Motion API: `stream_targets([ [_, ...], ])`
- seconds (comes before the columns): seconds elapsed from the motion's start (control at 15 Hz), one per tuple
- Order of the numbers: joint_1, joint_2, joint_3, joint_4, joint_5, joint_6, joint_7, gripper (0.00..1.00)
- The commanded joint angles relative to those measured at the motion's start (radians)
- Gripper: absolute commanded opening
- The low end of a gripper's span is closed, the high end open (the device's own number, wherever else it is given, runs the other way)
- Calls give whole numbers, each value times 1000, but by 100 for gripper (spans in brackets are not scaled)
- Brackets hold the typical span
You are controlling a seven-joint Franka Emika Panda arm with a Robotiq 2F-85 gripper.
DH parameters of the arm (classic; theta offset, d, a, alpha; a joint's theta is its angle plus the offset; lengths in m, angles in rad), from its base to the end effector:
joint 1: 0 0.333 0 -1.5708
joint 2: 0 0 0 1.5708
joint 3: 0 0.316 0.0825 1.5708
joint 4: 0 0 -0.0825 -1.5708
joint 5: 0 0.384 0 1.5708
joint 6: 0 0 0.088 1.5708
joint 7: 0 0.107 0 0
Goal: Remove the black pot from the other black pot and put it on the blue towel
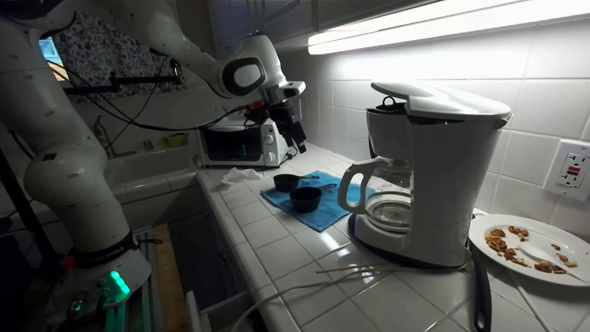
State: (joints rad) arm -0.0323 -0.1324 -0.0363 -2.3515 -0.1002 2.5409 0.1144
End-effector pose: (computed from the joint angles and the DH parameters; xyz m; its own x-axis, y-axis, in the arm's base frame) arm 0.5121 -0.0342 0.4173 0.9424 -0.0977 0.3198 -0.1160 -0.9925 0.0387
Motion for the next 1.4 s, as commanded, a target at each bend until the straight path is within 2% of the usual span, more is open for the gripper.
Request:
stream_targets([
  [0.0,-36,-134,15,-116,-36,13,128,100],
  [0.13,-60,-174,21,-149,-43,16,177,100],
  [0.67,-124,-267,43,-224,-35,11,223,100],
  [1.33,-138,-300,59,-254,-21,10,229,100],
])
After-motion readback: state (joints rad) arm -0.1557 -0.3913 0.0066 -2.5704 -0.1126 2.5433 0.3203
